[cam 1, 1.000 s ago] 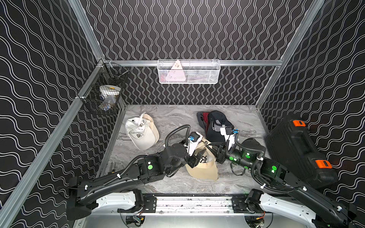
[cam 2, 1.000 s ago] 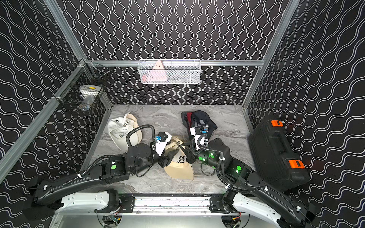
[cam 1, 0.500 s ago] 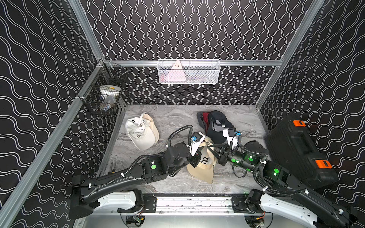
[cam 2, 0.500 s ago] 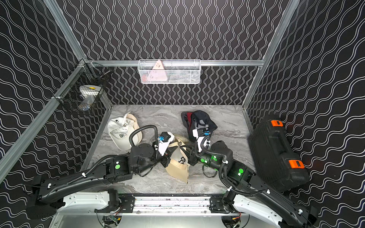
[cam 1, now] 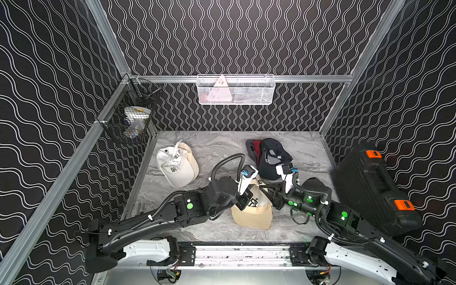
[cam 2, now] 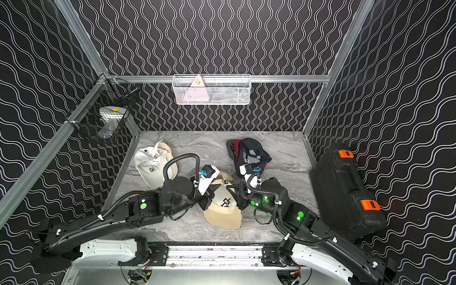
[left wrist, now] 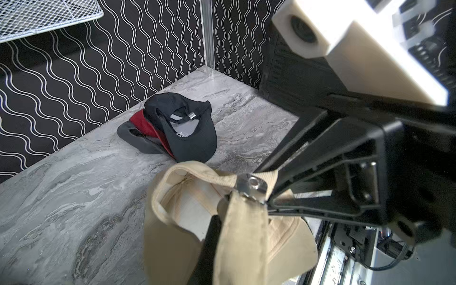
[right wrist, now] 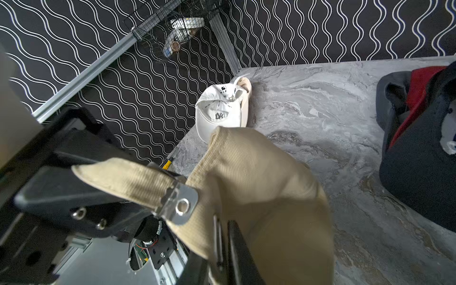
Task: Open the adjustable buckle of the baseball cap
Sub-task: Pull the adjustable strap on the baseball cap.
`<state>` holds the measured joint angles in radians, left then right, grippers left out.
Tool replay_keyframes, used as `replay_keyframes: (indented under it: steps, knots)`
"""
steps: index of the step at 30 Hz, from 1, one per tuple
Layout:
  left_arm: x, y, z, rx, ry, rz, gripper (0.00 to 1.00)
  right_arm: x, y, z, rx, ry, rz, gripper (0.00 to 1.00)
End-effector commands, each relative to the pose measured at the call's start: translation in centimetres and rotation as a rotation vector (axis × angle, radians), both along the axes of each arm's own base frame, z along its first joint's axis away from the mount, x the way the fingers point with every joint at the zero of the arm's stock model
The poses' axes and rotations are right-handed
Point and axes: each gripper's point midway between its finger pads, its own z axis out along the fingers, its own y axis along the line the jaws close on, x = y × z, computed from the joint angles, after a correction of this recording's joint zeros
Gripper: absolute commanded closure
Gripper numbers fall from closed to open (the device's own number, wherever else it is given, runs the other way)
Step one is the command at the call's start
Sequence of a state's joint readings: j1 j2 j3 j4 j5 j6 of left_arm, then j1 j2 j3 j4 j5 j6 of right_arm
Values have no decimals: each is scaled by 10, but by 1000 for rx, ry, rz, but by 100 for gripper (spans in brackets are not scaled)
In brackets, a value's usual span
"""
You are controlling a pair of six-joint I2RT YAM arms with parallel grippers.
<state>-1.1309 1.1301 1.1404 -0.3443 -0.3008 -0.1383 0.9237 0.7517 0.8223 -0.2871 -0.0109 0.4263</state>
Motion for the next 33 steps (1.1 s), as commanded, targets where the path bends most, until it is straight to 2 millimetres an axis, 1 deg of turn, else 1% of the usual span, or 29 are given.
replay_keyframes:
  steps: [1,6,9,15,25,28,31,33]
  knots:
    - [-5,3,-9,49,47,-13,100,1,-6,-4,-52,-18,-12,79]
    - [-7,6,-19,107,75,-14,100,1,-7,-4,-90,-38,-5,72]
    - [-8,6,-21,120,87,-21,100,0,-3,-5,-111,-41,19,71]
    - [-11,2,-17,119,96,-44,100,-5,12,-6,-158,-56,76,69]
    - [-18,0,-12,113,111,-82,100,-12,24,-5,-209,-126,103,67]
    - [-19,-2,-12,115,119,-93,100,-13,25,-3,-203,-135,104,71]
    - [-20,-3,-11,111,120,-101,100,-13,24,-2,-197,-145,101,85]
    - [-21,-4,-13,116,126,-107,100,-14,24,1,-182,-153,102,90]
